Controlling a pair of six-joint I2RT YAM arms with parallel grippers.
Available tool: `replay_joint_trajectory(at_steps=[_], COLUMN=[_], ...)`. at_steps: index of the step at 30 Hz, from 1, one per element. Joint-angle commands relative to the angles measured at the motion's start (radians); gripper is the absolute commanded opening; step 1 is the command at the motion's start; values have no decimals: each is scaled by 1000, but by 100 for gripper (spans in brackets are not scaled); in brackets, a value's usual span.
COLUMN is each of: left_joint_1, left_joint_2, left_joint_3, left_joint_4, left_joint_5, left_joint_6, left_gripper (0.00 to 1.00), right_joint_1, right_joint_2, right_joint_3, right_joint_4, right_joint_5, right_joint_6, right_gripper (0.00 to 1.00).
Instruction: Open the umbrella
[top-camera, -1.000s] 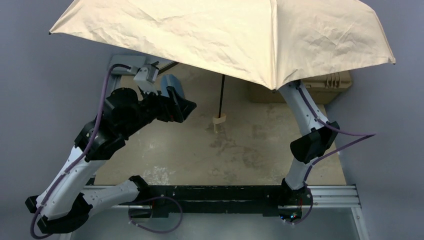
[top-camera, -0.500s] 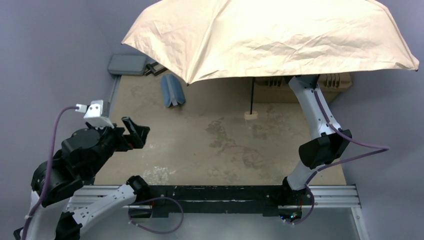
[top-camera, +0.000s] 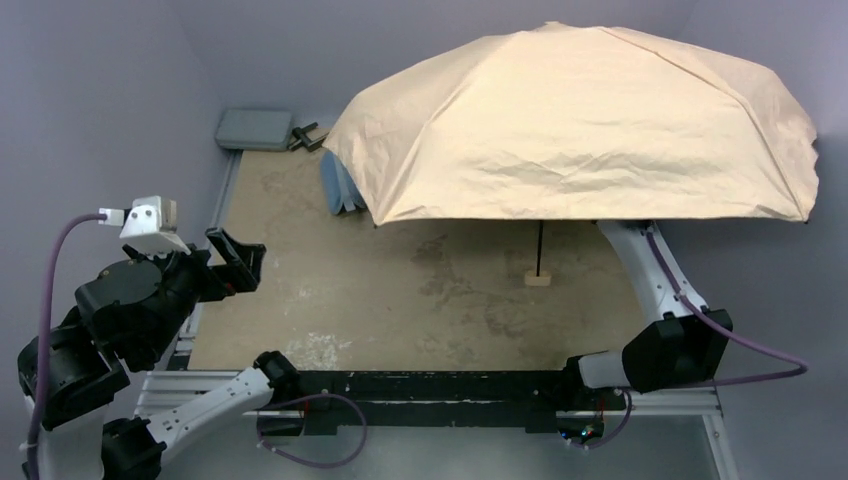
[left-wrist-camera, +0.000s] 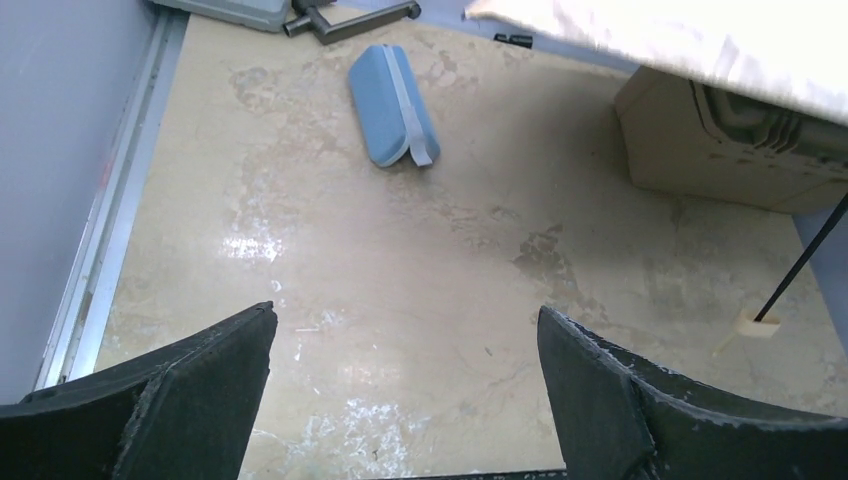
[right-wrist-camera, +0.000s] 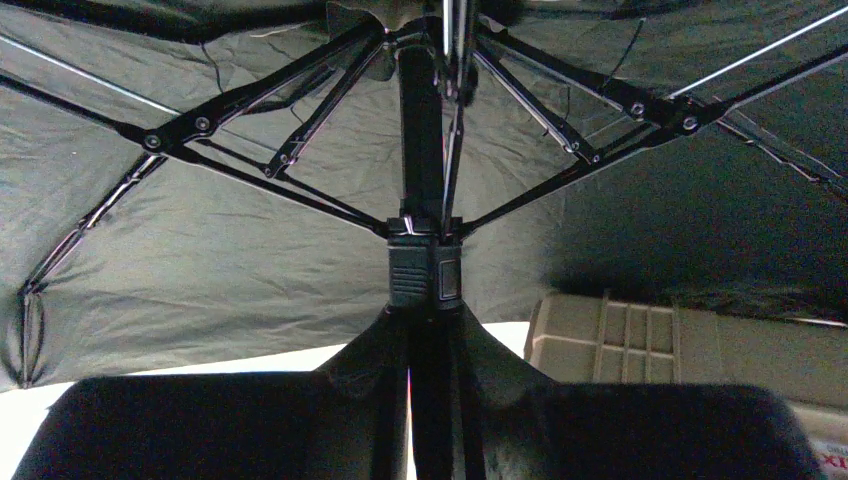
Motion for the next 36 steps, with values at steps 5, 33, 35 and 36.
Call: replay_joint_trajectory(at_steps=[5, 33, 35, 36], left_joint_1=[5, 4, 5, 4], left_joint_2=[89, 129, 149, 157], left_joint_3=[88, 2, -13, -32], left_joint_4=[55, 374, 424, 455], left_joint_5=[-85, 569, 718, 781], left_joint_6=[82, 277, 262, 250], left_gripper=[100, 100, 100, 100], right_joint_1=[-40, -37, -23, -17], right_joint_2=[-185, -117, -79, -58], right_joint_3=[-217, 172, 238, 267], right_joint_4=[209, 33, 25, 23], right_joint_5=[64, -127, -158, -170], right_joint_6=[-48, 353, 458, 505], right_gripper=[0, 0, 0, 0])
